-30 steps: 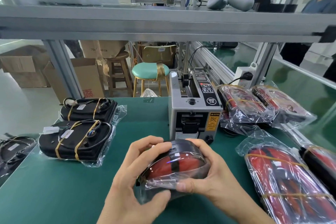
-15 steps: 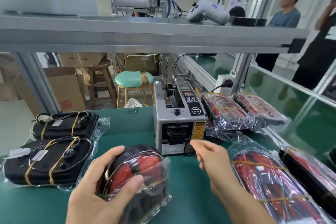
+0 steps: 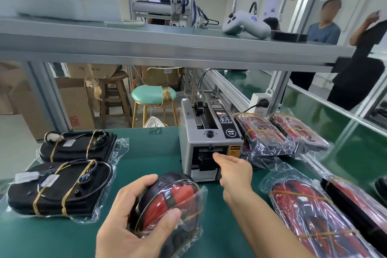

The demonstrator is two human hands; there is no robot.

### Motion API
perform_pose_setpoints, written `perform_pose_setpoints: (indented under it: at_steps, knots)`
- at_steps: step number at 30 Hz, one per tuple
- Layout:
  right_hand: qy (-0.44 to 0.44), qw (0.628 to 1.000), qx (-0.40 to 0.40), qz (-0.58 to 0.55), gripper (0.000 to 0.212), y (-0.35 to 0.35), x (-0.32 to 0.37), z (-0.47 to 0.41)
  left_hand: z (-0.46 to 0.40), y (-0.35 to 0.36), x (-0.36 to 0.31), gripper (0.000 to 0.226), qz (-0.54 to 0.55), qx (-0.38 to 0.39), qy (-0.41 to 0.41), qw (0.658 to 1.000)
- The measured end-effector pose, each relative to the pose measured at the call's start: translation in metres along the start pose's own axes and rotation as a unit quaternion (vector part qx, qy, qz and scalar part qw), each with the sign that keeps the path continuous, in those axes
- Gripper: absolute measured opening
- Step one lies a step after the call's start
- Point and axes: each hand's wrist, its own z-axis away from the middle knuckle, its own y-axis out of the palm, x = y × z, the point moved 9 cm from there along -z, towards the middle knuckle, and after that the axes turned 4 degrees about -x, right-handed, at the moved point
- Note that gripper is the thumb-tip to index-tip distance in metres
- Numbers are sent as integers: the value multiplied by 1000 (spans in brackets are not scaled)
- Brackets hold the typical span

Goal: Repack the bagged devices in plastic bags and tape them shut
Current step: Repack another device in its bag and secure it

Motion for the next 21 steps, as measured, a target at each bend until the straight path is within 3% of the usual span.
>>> perform_pose_setpoints:
  at_steps: [7,11,15,21]
  knots:
    - [52,997,-42,-32,7,6,-7,2,1,0,-1,56,1,1,0,1000]
    - [86,994,-34,-54,26,11,-12,5,3,1,-2,56,4,-5,1,1000]
    - [120,986,33,-115,36,6,-14,4,4,2,1,59,5,-13,0,1000]
    - [112,966,199,-121,27,0,-2,28,5,9,0,58,29,-28,-7,999]
